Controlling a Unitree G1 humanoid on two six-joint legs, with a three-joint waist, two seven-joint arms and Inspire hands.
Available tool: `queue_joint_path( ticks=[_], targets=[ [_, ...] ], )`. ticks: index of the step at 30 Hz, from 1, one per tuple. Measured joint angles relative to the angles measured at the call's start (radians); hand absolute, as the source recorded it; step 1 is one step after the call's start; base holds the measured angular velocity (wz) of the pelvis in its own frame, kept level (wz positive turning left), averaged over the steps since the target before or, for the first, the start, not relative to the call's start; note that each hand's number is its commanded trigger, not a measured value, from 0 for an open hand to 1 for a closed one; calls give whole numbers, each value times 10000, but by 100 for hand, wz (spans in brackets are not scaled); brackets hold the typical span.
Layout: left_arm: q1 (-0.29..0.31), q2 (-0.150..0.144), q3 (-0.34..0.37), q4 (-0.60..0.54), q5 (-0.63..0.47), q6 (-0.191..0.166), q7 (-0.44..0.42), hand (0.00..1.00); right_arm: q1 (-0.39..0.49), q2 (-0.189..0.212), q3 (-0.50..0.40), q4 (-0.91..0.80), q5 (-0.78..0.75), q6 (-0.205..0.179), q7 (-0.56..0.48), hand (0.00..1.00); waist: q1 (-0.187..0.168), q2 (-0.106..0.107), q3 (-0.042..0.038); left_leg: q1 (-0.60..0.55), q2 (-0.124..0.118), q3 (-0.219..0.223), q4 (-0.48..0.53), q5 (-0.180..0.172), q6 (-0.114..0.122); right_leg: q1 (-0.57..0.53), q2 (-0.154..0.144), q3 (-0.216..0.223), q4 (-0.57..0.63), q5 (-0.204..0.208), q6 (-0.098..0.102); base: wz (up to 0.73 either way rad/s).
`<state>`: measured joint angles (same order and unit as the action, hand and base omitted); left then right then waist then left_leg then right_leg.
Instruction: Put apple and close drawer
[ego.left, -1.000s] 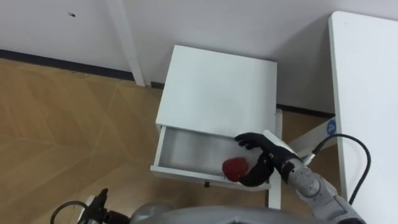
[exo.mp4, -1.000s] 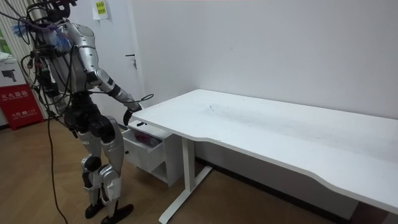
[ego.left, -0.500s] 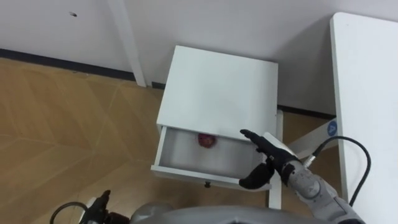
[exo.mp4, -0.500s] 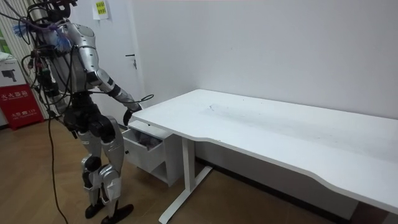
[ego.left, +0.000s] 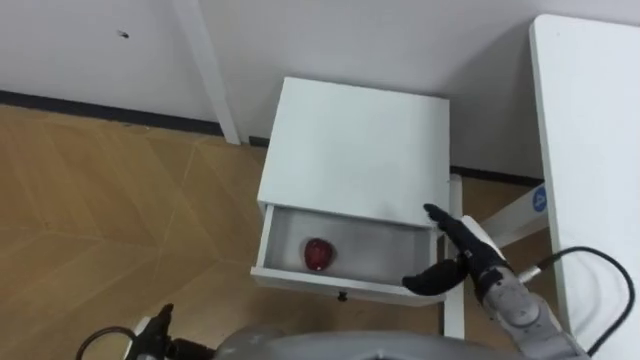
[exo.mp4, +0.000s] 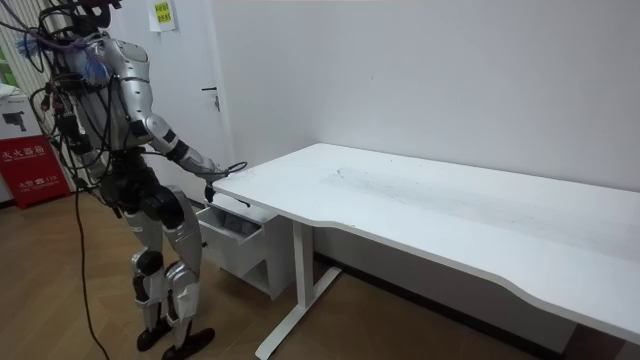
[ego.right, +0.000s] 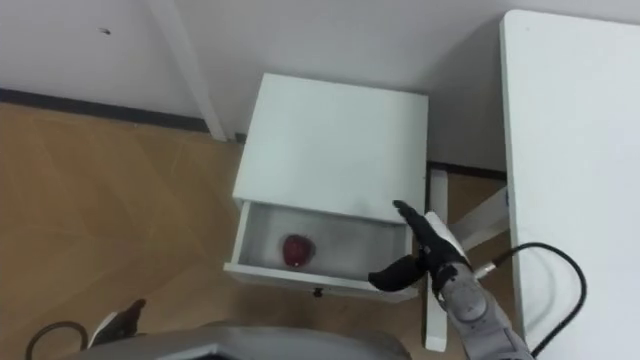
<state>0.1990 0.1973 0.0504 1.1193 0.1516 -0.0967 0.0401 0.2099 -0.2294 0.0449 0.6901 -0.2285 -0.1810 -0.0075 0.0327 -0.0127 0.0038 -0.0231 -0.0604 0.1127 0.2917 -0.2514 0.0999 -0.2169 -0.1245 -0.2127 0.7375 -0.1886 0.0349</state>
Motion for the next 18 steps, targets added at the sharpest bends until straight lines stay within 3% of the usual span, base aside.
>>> queue_joint_path(
  ticks=[1, 2, 3, 4, 5, 6, 7, 9, 11, 12, 13, 14, 15, 17, 18],
  targets=[
    [-162, 6, 148, 320, 93, 3, 28, 0, 141, 1, -401, 146, 332, 4, -180, 0, -91, 51, -5, -15, -13, 21, 444, -151, 168, -1011, -247, 370, 1854, 1058, 45, 7],
    [-262, 2, 124, 517, 111, -2, 87, 0, 139, -30, -710, 477, 789, -10, -354, 0, -126, 275, -12, -110, 149, 13, 848, -301, 319, -2045, -159, 798, 3113, 2823, 330, -11],
    [-285, 60, 116, 590, 93, -19, 97, 0, 87, -21, -842, 561, 1090, -11, -438, 0, -138, 398, -44, -216, 226, 18, 1015, -381, 382, -2642, -85, 993, 3926, 3430, 282, -21],
    [-396, 185, 133, 812, 40, 31, 131, 0, 83, -9, -1032, 591, 1604, -58, -475, 0, -295, 479, 62, -403, 282, -43, 1358, -478, 471, -3831, -123, 1170, 6697, 2896, 163, 9],
    [-391, 268, 162, 906, -47, 125, 146, 0, 136, -54, -1101, 799, 2133, -164, -497, 0, -546, 589, 108, -589, 433, -205, 1581, -497, 480, -4729, -114, 1085, 8914, 2062, -50, 28],
    [-404, 310, 146, 880, -49, 157, 146, 0, 138, -98, -1086, 983, 2477, -189, -509, 0, -602, 734, 94, -655, 524, -282, 1621, -507, 475, -5019, -84, 1038, 9592, 1762, -95, 36],
    [-419, 343, 140, 786, -45, 254, 145, 0, 110, -124, -1063, 1397, 2928, -181, -578, 0, -604, 807, 139, -684, 639, -330, 1668, -519, 483, -5179, -94, 1040, 9945, 1408, -77, 18],
    [-271, 326, 157, 613, -51, 335, 150, 0, 65, -97, -921, 1899, 3494, -129, -585, 0, -570, 772, 157, -664, 648, -330, 1667, -546, 451, -4414, -101, 1100, 8286, 1190, 77, 5],
    [133, 295, 166, 380, -40, 336, 169, 0, 27, -47, -540, 2532, 3899, 1, -479, 0, -545, 637, 180, -755, 455, -355, 1631, -539, 445, -2148, -51, 975, 3620, 970, 349, 0],
    [189, 289, 162, 350, -43, 351, 202, 0, 5, -43, -447, 2680, 3937, 59, -426, 0, -520, 603, 167, -835, 368, -354, 1622, -531, 434, -1628, -36, 979, 2600, 897, 417, -6],
    [306, 283, 151, 203, -105, 433, 321, 0, -40, -37, -206, 2968, 3997, 186, -367, 0, -442, 330, 128, -950, 186, -349, 1504, -452, 373, -758, 20, 999, 774, 628, 539, -14],
    [265, 276, 156, 177, -290, 447, 512, 0, -54, 10, -45, 3272, 4056, 270, -293, 0, -237, 167, 64, -980, 27, -237, 1199, -260, 406, 40, 116, 998, -875, 430, 529, -22],
    [248, 256, 171, 174, -337, 446, 624, 0, -83, 37, 36, 3465, 4117, 296, -256, 0, -128, 85, 39, -969, -21, -117, 1012, -178, 399, 328, 148, 1007, -1564, 262, 448, -38],
    [262, 149, 248, 198, -396, 453, 903, 0, -343, 257, 58, 4343, 4157, 309, -236, 0, 25, -206, 40, -828, -81, -1, 455, 78, 325, 1338, 352, 1000, -3823, 200, 380, -22],
    [260, 147, 247, 197, -399, 453, 943, 0, -347, 313, 55, 4467, 4158, 313, -237, 0, 29, -288, 36, -769, -76, 6, 368, 96, 310, 1513, 390, 993, -4196, 227, 339, -4]
  ],
)
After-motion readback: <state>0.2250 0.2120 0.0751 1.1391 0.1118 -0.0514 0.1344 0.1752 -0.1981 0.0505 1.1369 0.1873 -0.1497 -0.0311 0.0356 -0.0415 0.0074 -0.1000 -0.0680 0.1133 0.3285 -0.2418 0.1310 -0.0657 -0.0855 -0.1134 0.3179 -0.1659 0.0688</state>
